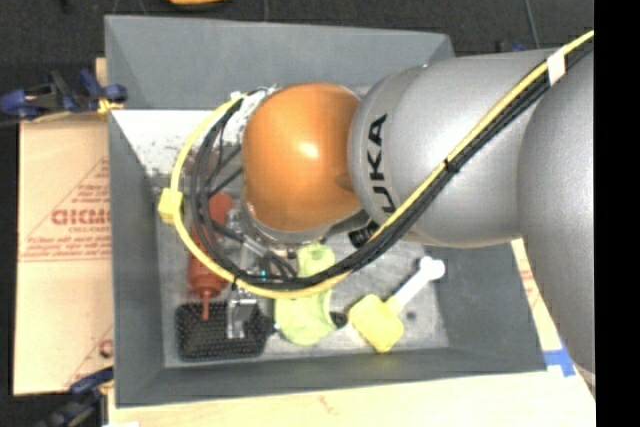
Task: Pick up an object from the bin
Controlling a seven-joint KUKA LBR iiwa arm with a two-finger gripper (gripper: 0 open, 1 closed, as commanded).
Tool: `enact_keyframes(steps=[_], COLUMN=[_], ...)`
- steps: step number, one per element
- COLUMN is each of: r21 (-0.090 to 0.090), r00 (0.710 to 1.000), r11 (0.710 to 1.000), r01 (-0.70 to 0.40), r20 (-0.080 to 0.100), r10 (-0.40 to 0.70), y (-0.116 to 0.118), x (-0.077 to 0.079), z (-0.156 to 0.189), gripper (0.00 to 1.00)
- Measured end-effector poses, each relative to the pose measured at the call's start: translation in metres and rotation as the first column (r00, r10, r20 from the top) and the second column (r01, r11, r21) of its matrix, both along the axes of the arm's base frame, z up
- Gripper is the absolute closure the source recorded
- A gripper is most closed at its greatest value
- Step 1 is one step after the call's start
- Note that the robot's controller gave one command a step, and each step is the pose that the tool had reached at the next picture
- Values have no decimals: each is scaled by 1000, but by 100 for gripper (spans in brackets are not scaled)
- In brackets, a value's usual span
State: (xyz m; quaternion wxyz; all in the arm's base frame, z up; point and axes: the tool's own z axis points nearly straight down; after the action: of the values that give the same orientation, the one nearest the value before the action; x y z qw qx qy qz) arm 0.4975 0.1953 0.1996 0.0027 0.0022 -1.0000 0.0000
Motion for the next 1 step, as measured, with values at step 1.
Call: enact_keyframes(steps=[1], r21=[2], r00=[1000], r11=[1000], r01=[4], r20=[7], r10=[-4], y=[-1], x=[2], z=[4], gripper=[0])
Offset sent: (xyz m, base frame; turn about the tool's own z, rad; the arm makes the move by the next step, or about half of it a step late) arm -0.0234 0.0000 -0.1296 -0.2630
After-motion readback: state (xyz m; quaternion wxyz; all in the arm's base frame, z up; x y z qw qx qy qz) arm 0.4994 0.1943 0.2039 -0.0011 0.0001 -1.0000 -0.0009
